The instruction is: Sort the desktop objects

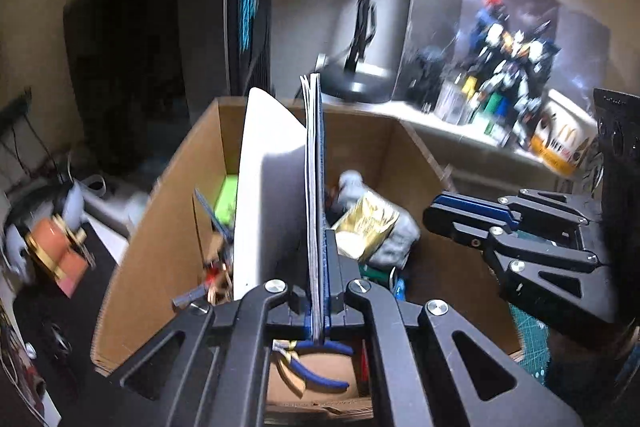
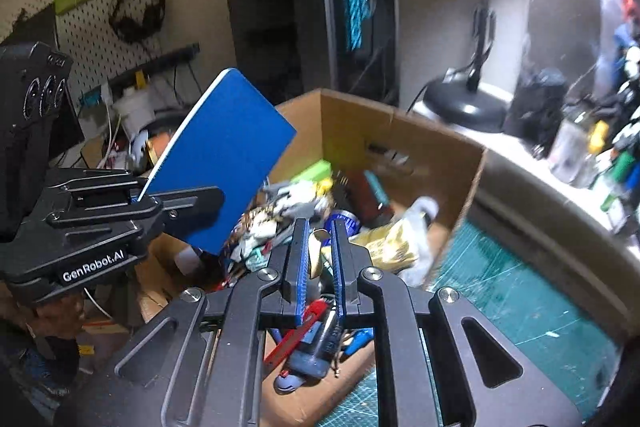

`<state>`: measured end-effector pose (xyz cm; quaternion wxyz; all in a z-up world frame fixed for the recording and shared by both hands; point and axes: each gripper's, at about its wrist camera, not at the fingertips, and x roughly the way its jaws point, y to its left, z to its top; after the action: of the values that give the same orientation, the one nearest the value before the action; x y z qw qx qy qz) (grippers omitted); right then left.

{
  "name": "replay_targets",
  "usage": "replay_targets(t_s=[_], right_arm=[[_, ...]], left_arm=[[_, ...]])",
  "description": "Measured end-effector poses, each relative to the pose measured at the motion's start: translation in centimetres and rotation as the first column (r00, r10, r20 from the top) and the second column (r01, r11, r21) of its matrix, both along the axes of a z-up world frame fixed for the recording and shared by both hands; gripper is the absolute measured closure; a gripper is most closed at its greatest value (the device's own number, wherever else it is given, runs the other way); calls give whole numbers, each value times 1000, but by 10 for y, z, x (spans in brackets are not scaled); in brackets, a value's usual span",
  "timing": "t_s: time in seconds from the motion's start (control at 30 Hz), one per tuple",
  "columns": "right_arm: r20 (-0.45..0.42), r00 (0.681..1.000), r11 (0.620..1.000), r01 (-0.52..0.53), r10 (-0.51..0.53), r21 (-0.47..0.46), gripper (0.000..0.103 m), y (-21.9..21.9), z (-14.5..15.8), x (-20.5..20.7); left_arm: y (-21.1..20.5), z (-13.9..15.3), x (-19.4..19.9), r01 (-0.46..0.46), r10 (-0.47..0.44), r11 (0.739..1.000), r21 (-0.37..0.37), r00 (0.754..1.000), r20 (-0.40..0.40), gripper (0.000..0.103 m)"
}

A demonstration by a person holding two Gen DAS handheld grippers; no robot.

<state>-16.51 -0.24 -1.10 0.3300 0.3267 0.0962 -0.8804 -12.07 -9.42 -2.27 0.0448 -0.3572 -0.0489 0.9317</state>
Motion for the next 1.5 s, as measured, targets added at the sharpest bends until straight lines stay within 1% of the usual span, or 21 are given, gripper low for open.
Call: replay_targets(t_s=[0.1,0.2,0.23,0.27,0.3,0.33,0.37,0.4,0.43,0.47,0.5,0.57,0.6,0.63,0.67,0.73,0.77,1.1,1.3,1.43,1.5], right_arm=[[47,999,1000,-9,8,24,93,-8,-14,-9],[70,998,999,-9,6,40,92,-11,-24,-15],[71,997,999,-8,5,46,88,-12,-26,-16],[76,997,999,-12,8,46,85,-12,-26,-17],[80,997,999,-15,11,47,84,-12,-26,-18],[75,997,999,-14,11,41,79,-11,-24,-17],[70,997,999,-12,9,35,75,-10,-23,-17],[64,998,999,-1,-1,40,68,-9,-22,-17],[56,998,999,19,-22,47,63,-7,-20,-18],[47,998,998,32,-35,48,62,-4,-19,-18],[45,998,999,37,-39,37,61,-1,-17,-18],[41,998,999,53,-54,6,52,7,-13,-17],[34,998,998,59,-59,-3,45,10,-11,-15],[27,998,998,65,-65,-13,41,12,-9,-14],[17,998,998,68,-68,-19,41,14,-5,-11],[-5,997,997,71,-71,-25,41,17,2,-6],[-17,997,997,72,-72,-24,41,17,5,-3],[-149,985,996,80,-85,-36,41,27,53,40],[-205,974,996,86,-92,-39,41,39,77,71],[-236,966,994,99,-108,-49,34,51,90,91],[-250,961,992,109,-121,-60,34,59,95,102]], left_arm=[[-1,-12,-7,-1,1,1000,-2,999,52,100],[1,-17,-9,-10,11,1000,-25,998,65,99],[2,-18,-9,-16,18,999,-40,998,66,98],[3,-18,-9,-24,27,998,-55,998,65,91],[3,-17,-8,-37,41,997,-67,998,57,75],[3,-15,-6,-57,59,995,-76,998,34,66],[3,-12,-4,-76,77,993,-85,997,11,53],[2,-9,-2,-100,100,990,-102,995,-12,44],[3,-6,1,-130,127,983,-126,991,-32,39],[3,-3,4,-155,149,978,-142,988,-51,26],[3,1,8,-176,166,972,-154,983,-76,18],[3,8,17,-198,179,968,-155,975,-132,13],[3,12,22,-210,185,965,-156,970,-161,9],[4,16,28,-222,191,962,-159,963,-190,5],[6,20,34,-237,198,957,-168,955,-221,0],[8,29,44,-260,203,947,-188,939,-277,0],[9,33,47,-265,203,945,-191,935,-291,0],[15,66,77,-258,185,951,-168,916,-357,0],[20,83,98,-258,192,958,-127,903,-384,0],[27,93,114,-255,183,958,-130,895,-408,0],[31,96,122,-251,177,959,-129,891,-419,0]])
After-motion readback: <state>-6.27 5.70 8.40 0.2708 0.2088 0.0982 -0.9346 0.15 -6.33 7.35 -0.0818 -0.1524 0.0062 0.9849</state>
